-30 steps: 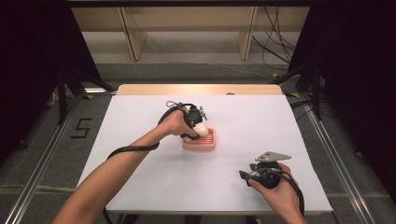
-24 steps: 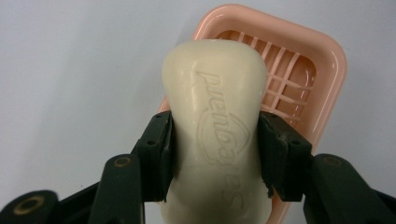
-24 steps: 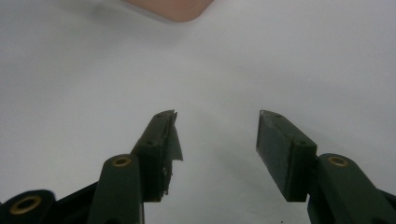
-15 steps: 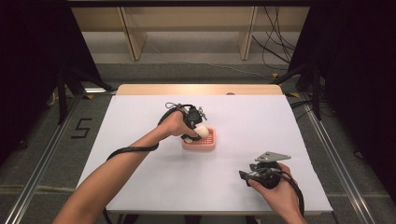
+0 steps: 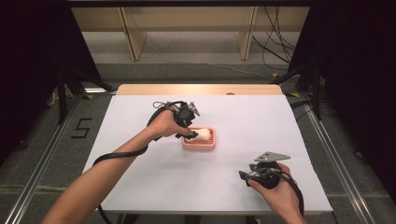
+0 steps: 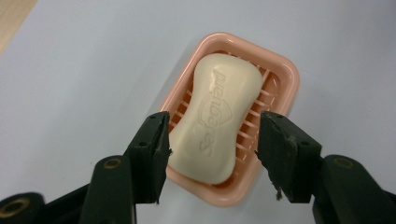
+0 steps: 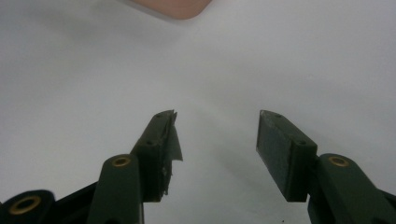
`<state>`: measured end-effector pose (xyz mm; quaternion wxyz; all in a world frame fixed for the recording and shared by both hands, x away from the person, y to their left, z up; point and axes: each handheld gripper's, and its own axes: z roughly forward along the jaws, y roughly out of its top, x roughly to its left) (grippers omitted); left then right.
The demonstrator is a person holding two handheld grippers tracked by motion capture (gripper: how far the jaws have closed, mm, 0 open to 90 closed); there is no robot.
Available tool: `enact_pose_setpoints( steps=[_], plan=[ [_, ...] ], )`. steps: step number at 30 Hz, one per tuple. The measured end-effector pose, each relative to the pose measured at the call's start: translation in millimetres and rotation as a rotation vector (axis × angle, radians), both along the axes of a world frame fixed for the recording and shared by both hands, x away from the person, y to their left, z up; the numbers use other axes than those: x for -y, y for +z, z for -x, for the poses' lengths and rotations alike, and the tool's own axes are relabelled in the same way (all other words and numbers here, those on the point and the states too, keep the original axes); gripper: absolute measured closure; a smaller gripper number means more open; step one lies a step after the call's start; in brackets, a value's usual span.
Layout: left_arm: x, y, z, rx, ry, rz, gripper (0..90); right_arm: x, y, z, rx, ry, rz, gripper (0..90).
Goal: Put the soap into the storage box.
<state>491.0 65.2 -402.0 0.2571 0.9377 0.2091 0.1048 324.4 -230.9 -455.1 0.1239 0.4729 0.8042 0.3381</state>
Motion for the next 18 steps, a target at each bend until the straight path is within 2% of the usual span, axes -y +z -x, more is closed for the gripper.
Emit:
enact_pose_setpoints(
  steps=[1, 2, 3, 4, 6, 7, 8, 9, 10, 11, 12, 15, 16, 17, 18],
  plan=[
    [0.0, 0.0, 0.0, 0.000, 0.000, 0.000, 42.6, 0.0, 0.0, 0.0, 0.000, 0.000, 0.000, 47.7],
    [-8.2, 2.3, 7.8, 0.007, 0.018, 0.021, 41.8, -0.6, -1.0, -0.2, 0.001, -0.004, -0.008, 47.7],
    [-13.4, 3.9, 10.8, 0.014, 0.010, 0.014, 41.5, -0.3, -1.3, -0.6, 0.003, -0.003, -0.002, 47.7],
    [-17.7, 4.0, 14.9, 0.013, 0.029, 0.031, 41.0, -0.4, -1.5, -0.8, 0.005, -0.005, 0.004, 47.7],
    [-24.2, 4.9, 19.0, 0.018, 0.036, 0.036, 40.5, -0.4, -1.3, -0.7, 0.008, -0.004, 0.005, 47.7],
    [-29.4, 5.3, 22.5, 0.014, 0.047, 0.041, 40.0, -1.4, -0.8, -0.1, -0.002, -0.001, -0.015, 47.7],
    [-38.3, 5.6, 28.0, 0.025, 0.065, 0.051, 39.2, -0.3, -1.5, -2.0, 0.028, 0.022, 0.007, 47.7],
    [-38.3, 5.6, 28.0, 0.025, 0.065, 0.051, 39.0, -0.3, -1.5, -2.0, 0.028, 0.022, 0.007, 47.7],
    [-48.6, 5.5, 34.7, 0.033, 0.085, 0.061, 38.8, -2.2, -1.0, -0.9, -0.001, 0.003, 0.000, 47.6],
    [-48.6, 5.5, 34.7, 0.033, 0.085, 0.061, 38.7, -2.2, -1.0, -0.9, -0.001, 0.003, 0.000, 47.6],
    [-58.0, 3.2, 42.1, 0.034, 0.106, 0.083, 38.6, -2.3, -1.9, -1.4, 0.010, 0.008, 0.004, 47.6],
    [-67.3, 0.3, 49.5, 0.040, 0.125, 0.096, 38.0, -3.0, -1.5, -1.5, 0.006, 0.008, 0.004, 47.7],
    [-75.8, -3.0, 57.3, 0.034, 0.153, 0.112, 38.0, -3.5, -0.9, -1.4, 0.002, 0.010, 0.003, 47.6],
    [-75.8, -3.0, 57.3, 0.034, 0.153, 0.112, 37.9, -3.5, -0.9, -1.4, 0.002, 0.010, 0.003, 47.6],
    [-84.0, -6.8, 64.5, 0.028, 0.169, 0.120, 37.7, -3.4, -1.4, -2.2, 0.012, 0.016, 0.010, 47.7]
  ],
)
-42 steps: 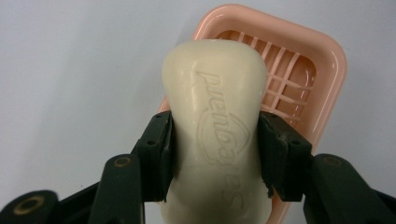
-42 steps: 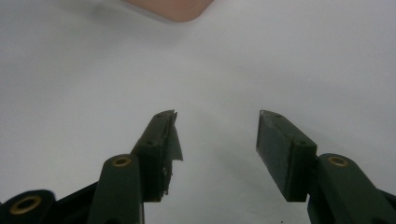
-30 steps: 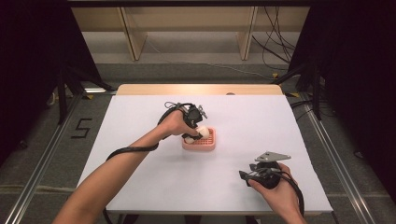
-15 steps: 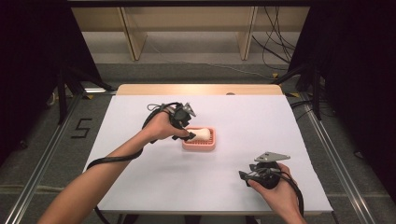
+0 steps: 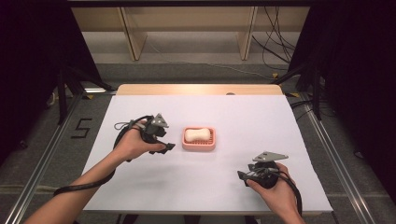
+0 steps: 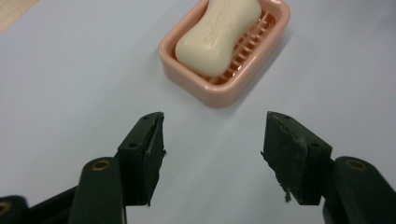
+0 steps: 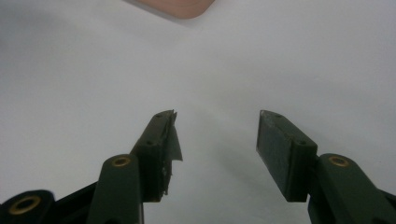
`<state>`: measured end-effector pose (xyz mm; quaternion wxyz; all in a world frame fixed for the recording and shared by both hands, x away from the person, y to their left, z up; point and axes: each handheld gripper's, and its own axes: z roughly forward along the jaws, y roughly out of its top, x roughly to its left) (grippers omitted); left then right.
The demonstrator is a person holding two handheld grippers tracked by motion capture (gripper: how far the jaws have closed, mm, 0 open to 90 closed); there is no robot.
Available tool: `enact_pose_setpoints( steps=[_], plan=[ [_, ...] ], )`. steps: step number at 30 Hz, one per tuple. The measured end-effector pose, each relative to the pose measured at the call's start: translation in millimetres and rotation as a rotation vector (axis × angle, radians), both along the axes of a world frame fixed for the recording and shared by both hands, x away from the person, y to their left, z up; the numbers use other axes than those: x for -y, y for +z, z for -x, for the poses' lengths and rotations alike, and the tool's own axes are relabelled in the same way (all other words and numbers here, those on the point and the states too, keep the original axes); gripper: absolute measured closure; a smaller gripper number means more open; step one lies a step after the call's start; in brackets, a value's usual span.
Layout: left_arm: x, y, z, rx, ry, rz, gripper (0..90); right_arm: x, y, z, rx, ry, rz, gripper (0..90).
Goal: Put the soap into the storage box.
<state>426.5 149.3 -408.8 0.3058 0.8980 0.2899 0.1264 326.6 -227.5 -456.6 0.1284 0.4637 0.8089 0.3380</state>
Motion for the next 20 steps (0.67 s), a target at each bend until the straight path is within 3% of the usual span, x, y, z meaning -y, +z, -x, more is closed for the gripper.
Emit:
enact_pose_setpoints(
  steps=[3, 9, 10, 18, 20],
  plan=[
    [-8.0, -2.2, 7.6, -0.009, 0.008, -0.007, 37.4, -1.4, 0.4, 0.5, -0.018, -0.011, -0.008, 47.6],
    [-29.1, -16.7, 31.5, -0.016, 0.030, 0.007, 36.9, -1.8, -0.8, -1.2, 0.007, 0.007, 0.000, 47.6],
    [-36.4, -24.3, 42.0, -0.025, 0.046, 0.022, 36.9, -2.5, -0.3, -0.9, -0.001, 0.001, -0.002, 47.6],
    [-55.1, -45.0, 70.3, -0.049, 0.096, 0.074, 36.2, -3.8, -0.5, -0.9, -0.016, -0.002, -0.003, 47.5],
    [-58.3, -49.1, 78.3, -0.036, 0.114, 0.094, 35.3, -4.0, -1.3, -2.7, 0.007, 0.023, 0.012, 47.0]
  ],
)
